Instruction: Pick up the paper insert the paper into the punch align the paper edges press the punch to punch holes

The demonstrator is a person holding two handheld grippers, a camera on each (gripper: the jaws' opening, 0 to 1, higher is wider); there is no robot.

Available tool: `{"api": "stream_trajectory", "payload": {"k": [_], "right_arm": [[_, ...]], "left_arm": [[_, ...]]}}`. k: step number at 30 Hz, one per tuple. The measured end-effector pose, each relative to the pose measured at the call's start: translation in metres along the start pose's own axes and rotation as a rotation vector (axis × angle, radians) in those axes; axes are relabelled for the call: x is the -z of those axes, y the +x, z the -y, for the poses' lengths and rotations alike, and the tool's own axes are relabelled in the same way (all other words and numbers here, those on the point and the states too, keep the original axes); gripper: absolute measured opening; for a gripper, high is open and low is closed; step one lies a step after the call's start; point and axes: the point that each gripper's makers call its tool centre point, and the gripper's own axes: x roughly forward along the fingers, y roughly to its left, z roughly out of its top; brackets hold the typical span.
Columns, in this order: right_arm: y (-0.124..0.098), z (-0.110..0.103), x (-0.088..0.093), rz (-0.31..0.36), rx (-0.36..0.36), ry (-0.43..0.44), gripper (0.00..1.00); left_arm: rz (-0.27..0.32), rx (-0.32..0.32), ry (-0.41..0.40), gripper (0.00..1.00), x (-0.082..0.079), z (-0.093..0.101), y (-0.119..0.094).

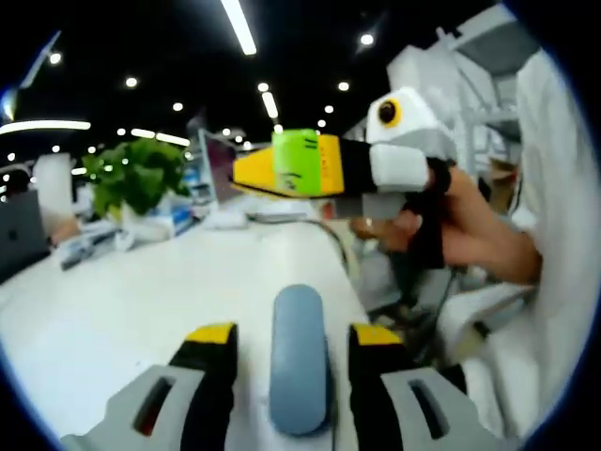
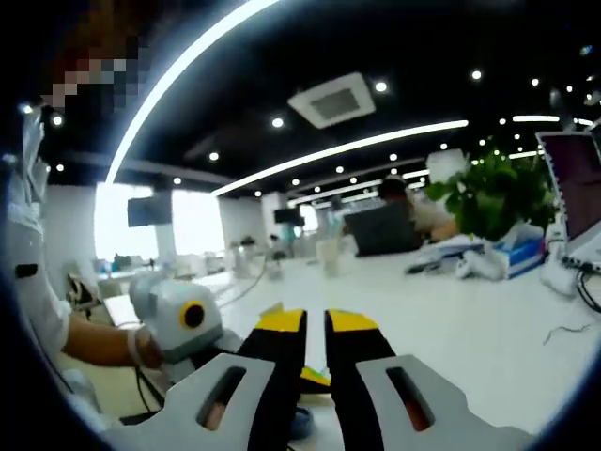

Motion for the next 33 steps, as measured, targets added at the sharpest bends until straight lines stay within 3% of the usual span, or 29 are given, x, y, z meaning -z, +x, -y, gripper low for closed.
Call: {"api": "stream_trajectory", "payload": {"k": [4,6,11,14,19,21,24,29,33], "right_arm": [[-0.006,0.006,-0.01,0.011,-0.017,0.007,0.21],[-0.011,0.007,-0.017,0.029,-0.062,0.009,0.22],[-0.018,0.011,-0.021,0.018,-0.16,-0.071,0.22],[-0.022,0.01,-0.012,-0.043,-0.251,-0.075,0.3],[-0.029,-0.002,0.02,-0.169,-0.424,-0.11,0.32],[-0.03,-0.01,0.031,-0.205,-0.485,-0.091,0.36],[-0.026,-0.019,0.05,-0.272,-0.553,-0.096,0.35],[-0.021,-0.025,0.077,-0.381,-0.65,-0.127,0.36],[-0.02,-0.031,0.095,-0.445,-0.716,-0.238,0.36]], "left_arm": [[0.04,-0.032,-0.01,0.54,-0.014,-0.011,-0.011],[0.05,-0.044,-0.019,0.54,-0.021,-0.017,-0.02],[0.105,-0.124,-0.035,0.55,-0.041,-0.036,-0.063],[0.117,-0.177,-0.041,0.56,-0.044,-0.048,-0.093],[0.067,-0.286,-0.079,0.56,-0.019,-0.072,-0.134],[0.025,-0.346,-0.127,0.56,0.001,-0.087,-0.152],[-0.029,-0.432,-0.116,0.5,0.022,-0.105,-0.169],[-0.017,-0.436,-0.172,0.48,0.034,-0.113,-0.17],[-0.016,-0.433,-0.194,0.45,0.038,-0.116,-0.167]]}}
